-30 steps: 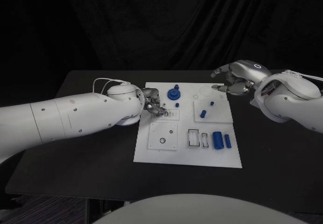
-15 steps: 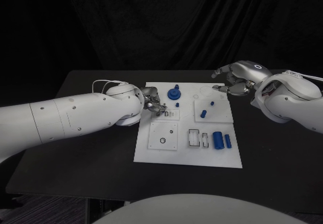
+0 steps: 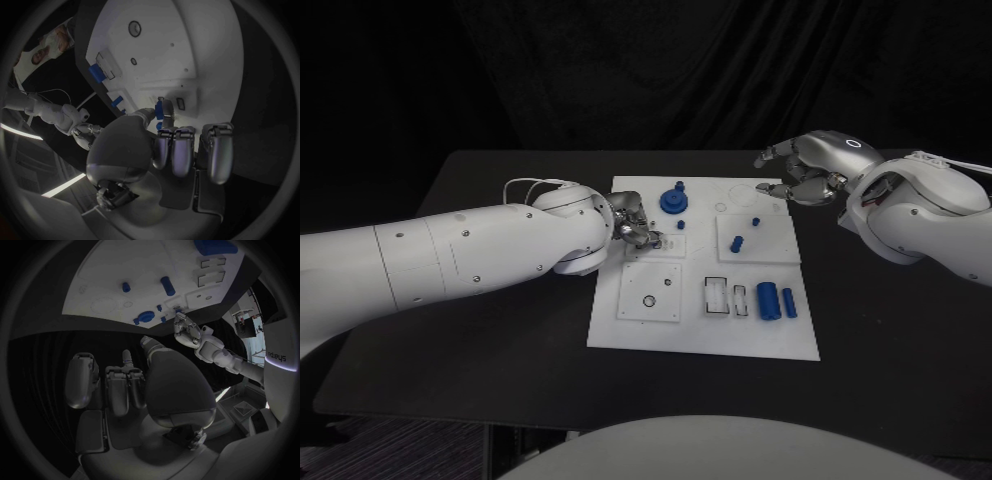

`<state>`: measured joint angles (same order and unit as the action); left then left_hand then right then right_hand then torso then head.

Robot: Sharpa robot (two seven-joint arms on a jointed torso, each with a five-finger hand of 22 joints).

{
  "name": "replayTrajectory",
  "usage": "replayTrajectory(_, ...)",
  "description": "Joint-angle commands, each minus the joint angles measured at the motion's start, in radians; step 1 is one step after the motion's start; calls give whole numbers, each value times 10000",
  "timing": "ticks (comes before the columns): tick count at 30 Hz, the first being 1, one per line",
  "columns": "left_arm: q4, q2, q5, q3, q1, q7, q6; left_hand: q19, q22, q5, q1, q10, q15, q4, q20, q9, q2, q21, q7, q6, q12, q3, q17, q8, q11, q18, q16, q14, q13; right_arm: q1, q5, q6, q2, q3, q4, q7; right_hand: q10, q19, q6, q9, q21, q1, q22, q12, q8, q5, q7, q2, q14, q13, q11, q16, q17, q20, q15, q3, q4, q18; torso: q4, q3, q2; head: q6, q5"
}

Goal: Assemble the parts on the task board

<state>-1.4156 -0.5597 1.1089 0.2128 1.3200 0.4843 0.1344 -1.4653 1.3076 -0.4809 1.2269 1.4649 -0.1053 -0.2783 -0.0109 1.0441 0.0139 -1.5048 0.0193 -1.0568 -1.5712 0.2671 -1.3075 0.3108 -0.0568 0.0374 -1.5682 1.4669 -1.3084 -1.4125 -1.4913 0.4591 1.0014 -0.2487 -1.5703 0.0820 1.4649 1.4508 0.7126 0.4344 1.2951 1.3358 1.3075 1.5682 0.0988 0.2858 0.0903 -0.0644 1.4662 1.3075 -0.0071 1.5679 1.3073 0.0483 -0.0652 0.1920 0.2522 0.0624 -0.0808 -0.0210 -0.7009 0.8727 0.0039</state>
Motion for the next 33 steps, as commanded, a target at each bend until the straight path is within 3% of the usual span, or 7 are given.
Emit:
replayTrajectory(1, 20, 44, -144, -9, -48, -134, 30, -344, 1639, 25, -61, 1059, 21, 29, 16, -15, -14, 53, -84, 10, 4, 105, -2633, -48, -3, -79, -26, 1039, -2624, 25, -25, -40, 8, 7, -10, 201, 1059, -21, 57, -16, -32, 62, 1855, 26, -50, -8, -21, 1, 1046, 2633, 74, 29, 2635, 64, 82, -21, -65, -33, 1, -3, 1, -1, 6)
replayTrajectory(33, 298, 138, -145, -9, -153, -650, 135, -285, 1567, 160, -179, 1059, 62, 42, -18, 0, -47, 121, -43, 23, 4, 269, -2633, -148, 38, -57, -26, 1039, -2624, 26, -25, -77, 26, 7, -10, 214, 1059, -22, 76, -41, -36, 96, 1855, 26, -62, -10, -17, 14, 1046, 2633, 75, 29, 2635, 64, 82, -2, -98, -32, -2, 10, 0, -1, 1)
